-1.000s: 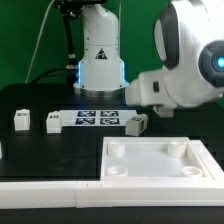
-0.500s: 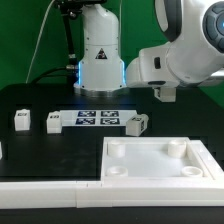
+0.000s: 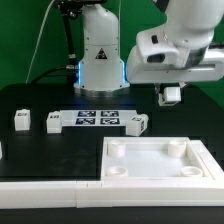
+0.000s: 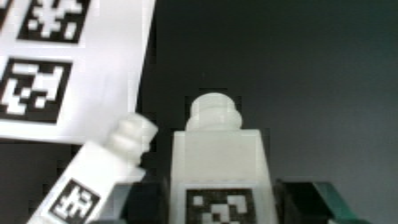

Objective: Assemble one leg

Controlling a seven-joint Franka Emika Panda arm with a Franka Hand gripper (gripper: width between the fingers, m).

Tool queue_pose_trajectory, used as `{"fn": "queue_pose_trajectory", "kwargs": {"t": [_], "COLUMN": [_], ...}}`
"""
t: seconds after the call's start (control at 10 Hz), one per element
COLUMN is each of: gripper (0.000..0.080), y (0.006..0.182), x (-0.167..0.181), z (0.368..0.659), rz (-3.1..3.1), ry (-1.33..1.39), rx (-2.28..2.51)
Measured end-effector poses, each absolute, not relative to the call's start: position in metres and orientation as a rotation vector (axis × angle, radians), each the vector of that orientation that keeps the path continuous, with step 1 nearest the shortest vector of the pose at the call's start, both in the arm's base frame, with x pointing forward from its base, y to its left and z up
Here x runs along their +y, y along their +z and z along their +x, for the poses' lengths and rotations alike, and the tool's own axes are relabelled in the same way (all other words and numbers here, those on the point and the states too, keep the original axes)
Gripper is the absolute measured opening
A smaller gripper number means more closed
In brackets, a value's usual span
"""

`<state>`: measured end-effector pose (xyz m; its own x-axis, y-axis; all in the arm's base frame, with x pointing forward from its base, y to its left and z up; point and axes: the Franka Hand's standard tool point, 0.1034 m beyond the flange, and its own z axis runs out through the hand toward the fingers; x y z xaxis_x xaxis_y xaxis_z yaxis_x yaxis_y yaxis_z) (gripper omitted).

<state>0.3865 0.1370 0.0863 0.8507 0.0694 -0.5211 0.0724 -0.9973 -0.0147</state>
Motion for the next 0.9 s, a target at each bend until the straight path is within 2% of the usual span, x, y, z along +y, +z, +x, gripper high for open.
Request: {"fn": "queue_pose_trajectory", "kwargs": {"t": [0.3, 0.4, 0.7, 0.8, 0.9], "gripper": [0.0290, 0.0290, 0.0290, 0.0290, 0.0290], "y": [0.106, 0.106, 0.106, 0.107, 0.114], "x": [0.139, 0.143, 0.144, 0.138, 0.134], "z": [0.408, 0.418, 0.417, 0.422, 0.441], "rz": [3.114, 3.155, 3.203, 3.194, 3.193], "ry": [-0.484, -0.303, 0.152, 0.137, 0.176], "rx": [0.132, 0.134, 0.161, 0.233, 0.268]}}
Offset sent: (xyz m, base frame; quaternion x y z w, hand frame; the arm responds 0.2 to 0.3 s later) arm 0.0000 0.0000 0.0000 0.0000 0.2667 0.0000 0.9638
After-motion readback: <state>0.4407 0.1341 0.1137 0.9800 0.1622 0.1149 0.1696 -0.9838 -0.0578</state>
